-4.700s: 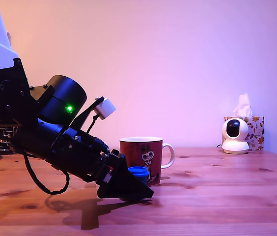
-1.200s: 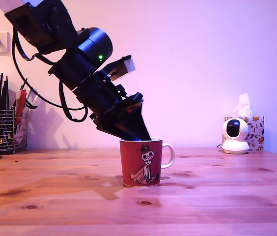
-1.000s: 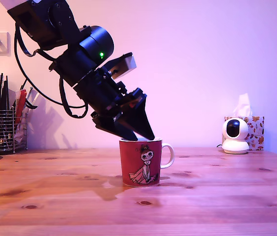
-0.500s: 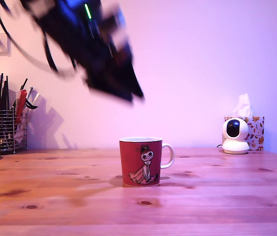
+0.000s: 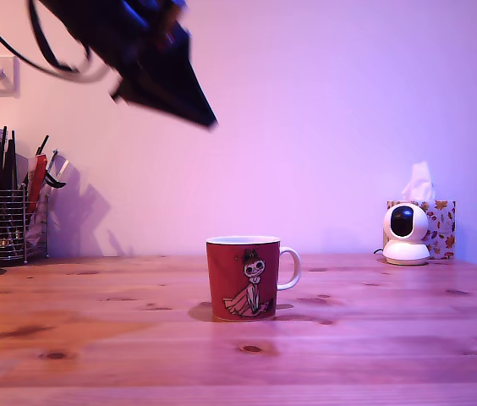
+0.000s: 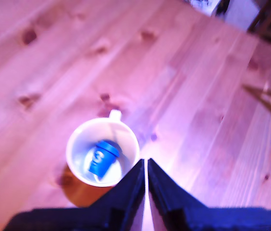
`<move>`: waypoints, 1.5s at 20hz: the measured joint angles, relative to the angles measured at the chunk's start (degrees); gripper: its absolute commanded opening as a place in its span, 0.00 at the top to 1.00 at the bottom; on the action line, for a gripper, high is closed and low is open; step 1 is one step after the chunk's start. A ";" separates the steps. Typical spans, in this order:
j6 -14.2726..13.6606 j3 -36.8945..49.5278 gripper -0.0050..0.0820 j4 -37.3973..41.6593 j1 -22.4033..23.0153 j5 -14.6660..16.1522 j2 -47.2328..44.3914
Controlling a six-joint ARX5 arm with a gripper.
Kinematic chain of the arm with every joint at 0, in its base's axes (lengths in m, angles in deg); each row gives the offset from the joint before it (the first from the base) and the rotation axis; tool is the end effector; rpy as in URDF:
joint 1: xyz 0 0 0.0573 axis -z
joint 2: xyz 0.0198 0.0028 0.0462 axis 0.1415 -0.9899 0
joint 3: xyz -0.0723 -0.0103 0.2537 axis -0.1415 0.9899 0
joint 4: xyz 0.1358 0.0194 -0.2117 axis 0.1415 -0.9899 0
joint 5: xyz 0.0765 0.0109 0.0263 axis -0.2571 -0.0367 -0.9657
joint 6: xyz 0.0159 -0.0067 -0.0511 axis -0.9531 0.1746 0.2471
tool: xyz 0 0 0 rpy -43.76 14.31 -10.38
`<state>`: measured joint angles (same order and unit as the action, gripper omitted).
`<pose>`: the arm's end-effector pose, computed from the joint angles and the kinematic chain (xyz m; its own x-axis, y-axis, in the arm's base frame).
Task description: Pick up the coffee capsules on the table and drop them inside the coffee cup
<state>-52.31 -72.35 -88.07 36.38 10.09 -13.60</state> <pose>0.2821 -0.1670 0.3094 0.3337 -0.7123 -0.6174 0.8360 0.5263 -0.1554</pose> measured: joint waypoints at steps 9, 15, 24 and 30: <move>4.37 13.57 0.96 10.64 -2.21 -2.93 14.23; 10.40 29.55 0.96 18.62 -2.21 -11.47 29.62; 14.03 40.83 0.96 20.15 -2.21 -22.08 50.80; 16.48 49.20 0.96 19.47 -2.21 -26.03 63.01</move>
<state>-35.83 -23.15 -68.60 34.18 -15.94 49.41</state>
